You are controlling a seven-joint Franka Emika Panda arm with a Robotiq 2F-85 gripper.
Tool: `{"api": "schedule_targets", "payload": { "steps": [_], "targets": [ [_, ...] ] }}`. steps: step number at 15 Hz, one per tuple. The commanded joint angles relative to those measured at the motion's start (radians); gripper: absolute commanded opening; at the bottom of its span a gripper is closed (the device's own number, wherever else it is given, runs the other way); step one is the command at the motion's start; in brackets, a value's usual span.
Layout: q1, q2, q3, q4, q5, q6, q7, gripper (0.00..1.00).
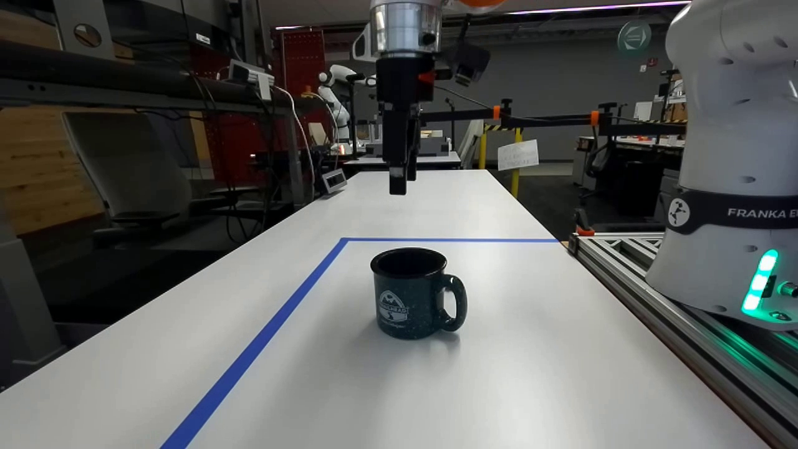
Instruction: Remove the marker out of the cup
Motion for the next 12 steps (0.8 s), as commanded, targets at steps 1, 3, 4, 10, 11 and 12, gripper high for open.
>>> {"api": "schedule_targets", "payload": {
  "steps": [1, 3, 4, 10, 11, 12],
  "targets": [
    [-0.009, -0.017, 0.012, 0.001, 0.008, -0.009, -0.004, 1.00],
    [-0.011, -0.012, 0.012, 0.000, 0.007, -0.008, -0.004, 1.00],
    [-0.011, -0.005, 0.012, 0.000, 0.007, -0.008, -0.004, 1.00],
    [-0.011, 0.005, 0.011, 0.000, 0.007, -0.007, -0.003, 1.00],
    [-0.011, 0.005, 0.011, 0.000, 0.007, -0.007, -0.003, 1.00],
    [-0.011, 0.005, 0.011, 0.000, 0.007, -0.007, -0.003, 1.00]
  ]
}}
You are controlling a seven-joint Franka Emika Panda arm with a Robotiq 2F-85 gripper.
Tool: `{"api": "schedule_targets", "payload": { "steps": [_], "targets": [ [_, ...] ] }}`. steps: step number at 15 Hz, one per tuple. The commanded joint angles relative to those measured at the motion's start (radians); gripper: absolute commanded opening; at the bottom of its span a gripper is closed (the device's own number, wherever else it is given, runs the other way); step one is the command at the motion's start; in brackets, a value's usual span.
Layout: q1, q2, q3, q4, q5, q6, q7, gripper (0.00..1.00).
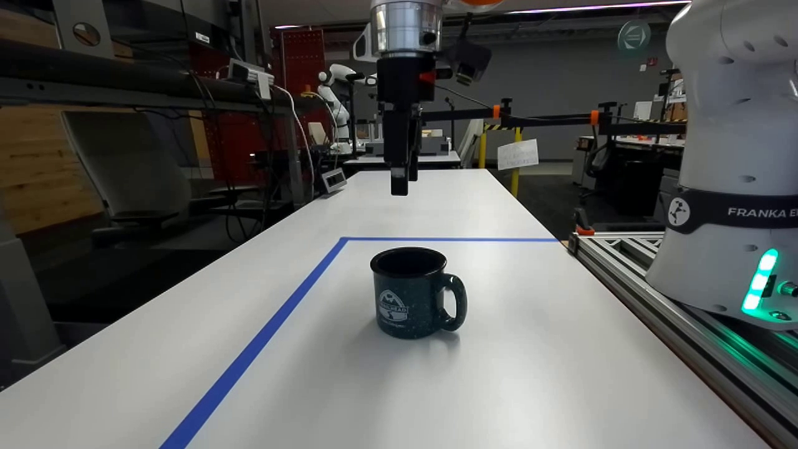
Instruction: Remove the marker out of the cup
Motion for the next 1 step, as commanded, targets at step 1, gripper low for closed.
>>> {"api": "schedule_targets", "payload": {
  "steps": [1],
  "targets": [
    [-0.008, -0.001, 0.009, 0.001, 0.004, -0.002, -0.003, 1.00]
  ]
}}
